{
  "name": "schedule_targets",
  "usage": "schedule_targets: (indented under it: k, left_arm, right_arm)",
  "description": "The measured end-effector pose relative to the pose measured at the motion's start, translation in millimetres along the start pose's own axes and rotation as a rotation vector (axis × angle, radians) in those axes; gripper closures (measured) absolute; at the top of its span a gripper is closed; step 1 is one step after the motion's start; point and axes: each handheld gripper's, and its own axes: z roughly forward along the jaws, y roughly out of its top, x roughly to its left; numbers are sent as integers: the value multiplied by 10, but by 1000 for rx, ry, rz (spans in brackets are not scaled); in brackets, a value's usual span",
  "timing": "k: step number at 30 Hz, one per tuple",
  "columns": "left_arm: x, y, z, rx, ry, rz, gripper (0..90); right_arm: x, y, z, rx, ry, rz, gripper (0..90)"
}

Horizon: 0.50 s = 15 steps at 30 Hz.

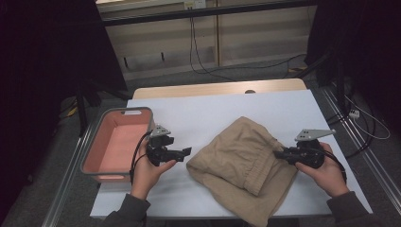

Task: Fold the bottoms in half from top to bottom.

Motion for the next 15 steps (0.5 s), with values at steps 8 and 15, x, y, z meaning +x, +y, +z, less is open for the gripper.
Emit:
schedule_targets:
  k: [8, 15]
  left_arm:
    - [-3, 6, 0, -4, -2, -5, 146]
    - [-5, 12, 2, 0, -1, 4, 145]
  right_arm:
    - [-11, -13, -29, -1, -3, -1, 771]
    - [-18, -32, -55, -2, -7, 3, 771]
